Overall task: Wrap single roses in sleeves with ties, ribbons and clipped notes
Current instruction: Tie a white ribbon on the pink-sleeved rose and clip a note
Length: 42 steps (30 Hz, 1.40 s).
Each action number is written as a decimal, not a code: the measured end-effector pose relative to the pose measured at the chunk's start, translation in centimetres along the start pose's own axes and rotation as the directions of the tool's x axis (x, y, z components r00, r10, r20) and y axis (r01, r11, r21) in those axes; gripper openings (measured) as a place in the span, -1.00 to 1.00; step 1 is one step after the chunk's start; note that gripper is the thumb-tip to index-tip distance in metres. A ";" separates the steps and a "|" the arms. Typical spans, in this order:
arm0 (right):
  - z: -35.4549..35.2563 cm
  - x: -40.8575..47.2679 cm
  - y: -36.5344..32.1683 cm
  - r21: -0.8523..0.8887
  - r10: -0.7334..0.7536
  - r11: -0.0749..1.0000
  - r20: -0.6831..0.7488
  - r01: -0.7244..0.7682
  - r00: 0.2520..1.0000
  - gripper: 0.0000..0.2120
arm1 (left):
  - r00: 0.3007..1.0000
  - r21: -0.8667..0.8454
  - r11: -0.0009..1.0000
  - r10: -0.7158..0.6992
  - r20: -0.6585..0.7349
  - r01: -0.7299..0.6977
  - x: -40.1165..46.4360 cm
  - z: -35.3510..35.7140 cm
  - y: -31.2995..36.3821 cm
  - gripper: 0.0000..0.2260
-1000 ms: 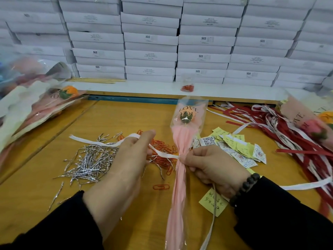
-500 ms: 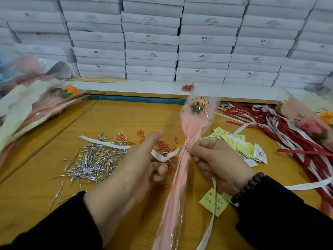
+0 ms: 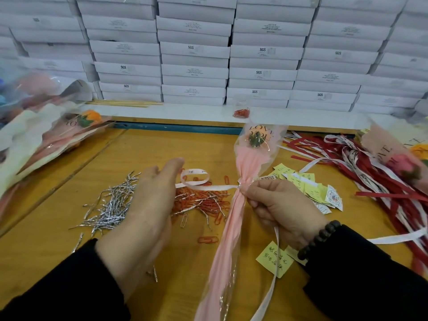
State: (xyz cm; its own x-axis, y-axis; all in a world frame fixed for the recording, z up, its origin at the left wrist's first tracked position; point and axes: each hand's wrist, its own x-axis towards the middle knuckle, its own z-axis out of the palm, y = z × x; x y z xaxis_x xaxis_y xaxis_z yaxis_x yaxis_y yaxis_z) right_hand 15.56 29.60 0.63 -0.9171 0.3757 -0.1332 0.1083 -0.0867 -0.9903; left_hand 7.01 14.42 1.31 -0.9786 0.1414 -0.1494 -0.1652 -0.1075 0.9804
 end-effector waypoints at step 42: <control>0.2 -1.5 -2.3 -0.742 0.165 0.665 0.257 0.085 0.952 -0.73 | 0.782 0.467 0.707 0.197 0.591 -0.531 -0.9 0.3 -1.9 -0.71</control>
State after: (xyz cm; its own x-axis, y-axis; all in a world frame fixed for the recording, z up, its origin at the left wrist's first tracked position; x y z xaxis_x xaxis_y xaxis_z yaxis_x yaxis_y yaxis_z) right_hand 16.56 29.06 3.15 -0.9541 0.1058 -0.2802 0.2783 0.6593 -0.6985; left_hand 8.25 14.74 -0.34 -0.7253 0.6714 0.1523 0.4606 0.3087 0.8322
